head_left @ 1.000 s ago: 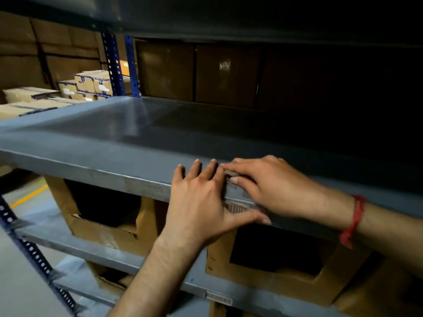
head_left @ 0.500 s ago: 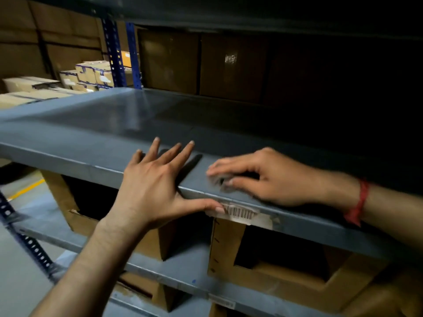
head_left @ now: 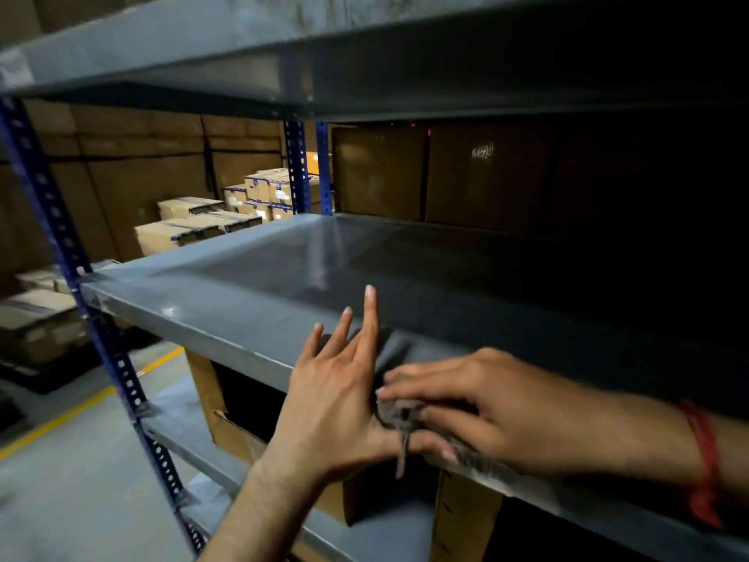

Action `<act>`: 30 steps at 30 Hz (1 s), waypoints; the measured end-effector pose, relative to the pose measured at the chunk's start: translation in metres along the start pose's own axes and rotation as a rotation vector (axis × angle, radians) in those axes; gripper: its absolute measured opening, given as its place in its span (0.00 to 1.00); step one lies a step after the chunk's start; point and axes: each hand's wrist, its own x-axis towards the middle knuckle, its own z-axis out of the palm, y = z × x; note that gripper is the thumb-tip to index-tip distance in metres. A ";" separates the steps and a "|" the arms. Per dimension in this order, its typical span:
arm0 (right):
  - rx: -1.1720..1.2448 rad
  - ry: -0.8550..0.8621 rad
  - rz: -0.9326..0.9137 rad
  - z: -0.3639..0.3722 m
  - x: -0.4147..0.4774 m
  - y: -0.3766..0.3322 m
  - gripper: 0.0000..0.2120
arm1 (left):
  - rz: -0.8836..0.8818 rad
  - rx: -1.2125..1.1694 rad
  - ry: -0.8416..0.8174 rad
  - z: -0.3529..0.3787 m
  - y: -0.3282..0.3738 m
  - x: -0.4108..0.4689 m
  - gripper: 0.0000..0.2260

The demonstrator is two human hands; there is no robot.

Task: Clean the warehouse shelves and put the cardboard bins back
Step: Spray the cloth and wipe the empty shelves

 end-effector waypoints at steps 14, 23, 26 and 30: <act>-0.050 0.095 0.098 0.005 0.023 0.019 0.14 | 0.044 -0.114 0.036 -0.007 0.002 -0.002 0.65; -0.066 0.100 0.409 -0.019 0.054 0.151 0.14 | -0.056 -0.172 -0.001 -0.010 0.004 -0.022 0.56; -0.052 0.115 0.442 -0.015 0.057 0.142 0.14 | -0.013 -0.190 -0.061 -0.016 -0.001 -0.026 0.55; 0.023 0.061 0.038 0.012 0.053 0.031 0.15 | 0.036 -0.204 -0.053 -0.025 -0.029 -0.020 0.54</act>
